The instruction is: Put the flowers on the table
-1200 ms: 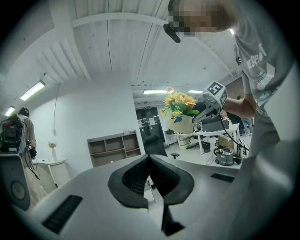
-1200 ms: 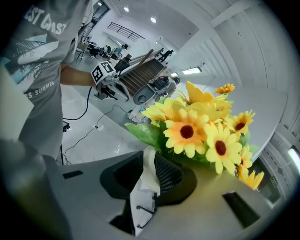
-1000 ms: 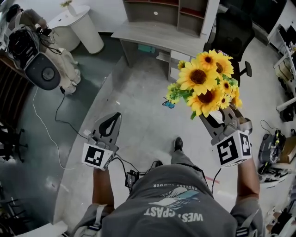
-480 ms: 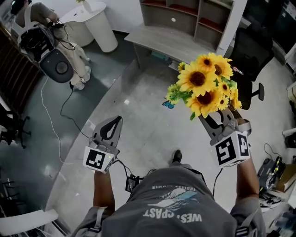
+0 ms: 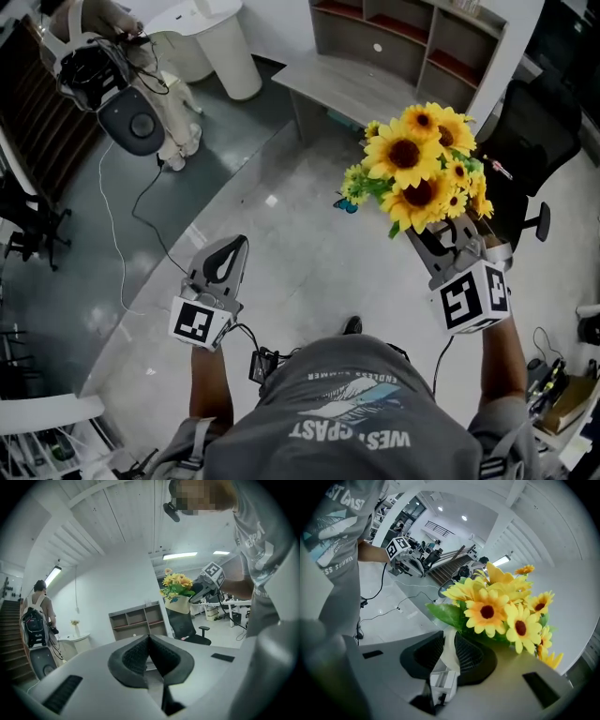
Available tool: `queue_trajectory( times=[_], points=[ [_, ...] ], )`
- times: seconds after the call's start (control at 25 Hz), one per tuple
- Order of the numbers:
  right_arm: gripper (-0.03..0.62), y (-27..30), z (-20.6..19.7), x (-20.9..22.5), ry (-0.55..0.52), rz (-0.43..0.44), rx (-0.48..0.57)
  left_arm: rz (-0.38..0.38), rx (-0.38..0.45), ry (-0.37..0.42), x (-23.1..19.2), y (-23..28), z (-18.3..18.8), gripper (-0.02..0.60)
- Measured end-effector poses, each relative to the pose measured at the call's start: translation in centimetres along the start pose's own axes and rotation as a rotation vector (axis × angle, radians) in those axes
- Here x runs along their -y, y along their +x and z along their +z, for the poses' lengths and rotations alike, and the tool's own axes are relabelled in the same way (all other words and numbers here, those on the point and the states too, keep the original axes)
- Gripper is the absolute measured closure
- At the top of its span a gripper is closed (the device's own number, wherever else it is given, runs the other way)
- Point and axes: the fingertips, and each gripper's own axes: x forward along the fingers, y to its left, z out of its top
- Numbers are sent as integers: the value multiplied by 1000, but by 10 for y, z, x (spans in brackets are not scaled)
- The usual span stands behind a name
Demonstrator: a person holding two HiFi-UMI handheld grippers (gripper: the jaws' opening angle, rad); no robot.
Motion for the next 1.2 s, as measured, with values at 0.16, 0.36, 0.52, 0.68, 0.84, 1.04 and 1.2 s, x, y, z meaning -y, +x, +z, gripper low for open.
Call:
queue_trajectory(
  times=[0.16, 0.36, 0.52, 0.68, 0.84, 1.04, 1.2],
  points=[
    [497, 3, -1, 2, -11, -7, 22, 22, 0, 14, 2, -3, -1, 568],
    [497, 3, -1, 1, -10, -10, 19, 5, -1, 28, 2, -3, 3, 568],
    [497, 6, -3, 1, -16, -21, 13, -17, 6, 34, 6, 1, 4, 568],
    [497, 3, -1, 0, -4, -25, -1, -47, 19, 54, 6, 8, 5, 568],
    [497, 0, 2, 0, 7, -10, -17, -74, 7, 12, 9, 15, 8, 568],
    [497, 1, -1, 1, -24, 2, -20, -64, 42, 12, 13, 26, 5, 568],
    [496, -3, 1, 0, -12, 29, -14, -60, 43, 21, 12, 28, 18, 568]
  ],
)
